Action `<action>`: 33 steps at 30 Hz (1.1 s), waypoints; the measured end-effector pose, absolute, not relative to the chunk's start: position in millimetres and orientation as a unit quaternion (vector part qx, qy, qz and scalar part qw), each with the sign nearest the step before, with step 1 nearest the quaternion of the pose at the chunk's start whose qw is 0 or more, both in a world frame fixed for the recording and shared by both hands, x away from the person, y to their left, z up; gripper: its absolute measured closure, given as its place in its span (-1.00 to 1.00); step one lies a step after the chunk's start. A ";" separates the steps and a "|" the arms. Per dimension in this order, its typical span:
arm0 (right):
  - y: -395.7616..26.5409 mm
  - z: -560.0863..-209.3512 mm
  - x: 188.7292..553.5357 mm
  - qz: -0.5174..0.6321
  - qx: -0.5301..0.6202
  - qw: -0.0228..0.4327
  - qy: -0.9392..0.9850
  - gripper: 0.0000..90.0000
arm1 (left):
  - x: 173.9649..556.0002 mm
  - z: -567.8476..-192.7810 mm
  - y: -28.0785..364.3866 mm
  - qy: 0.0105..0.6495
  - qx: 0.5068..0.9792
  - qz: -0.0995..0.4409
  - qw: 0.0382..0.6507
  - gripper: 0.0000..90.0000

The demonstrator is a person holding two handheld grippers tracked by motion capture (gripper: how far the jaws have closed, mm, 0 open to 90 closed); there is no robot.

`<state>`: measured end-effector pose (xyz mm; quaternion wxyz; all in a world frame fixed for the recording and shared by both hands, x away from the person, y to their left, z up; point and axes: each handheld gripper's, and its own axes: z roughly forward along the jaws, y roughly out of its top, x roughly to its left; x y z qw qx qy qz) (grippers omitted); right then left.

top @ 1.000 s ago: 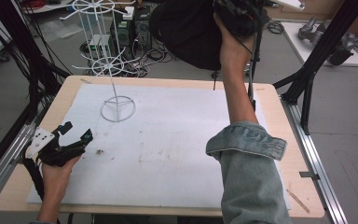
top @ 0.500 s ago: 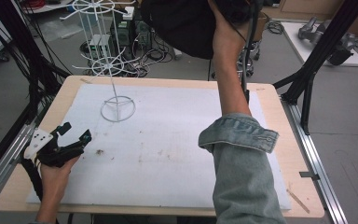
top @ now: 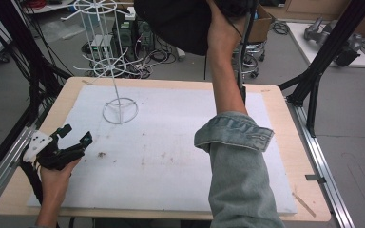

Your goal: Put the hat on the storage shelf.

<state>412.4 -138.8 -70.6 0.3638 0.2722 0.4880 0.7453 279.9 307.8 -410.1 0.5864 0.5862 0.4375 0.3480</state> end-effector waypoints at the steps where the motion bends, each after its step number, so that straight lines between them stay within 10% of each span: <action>1: -137.5 -70.3 412.8 0.746 0.273 0.363 0.487 0.72 | 279.8 -410.1 308.1 0.438 0.586 0.348 0.586 -0.64; 33: -103.6 -73.3 431.8 0.769 0.271 0.324 0.480 0.72 | 278.6 -412.7 310.1 0.440 0.589 0.348 0.582 -0.64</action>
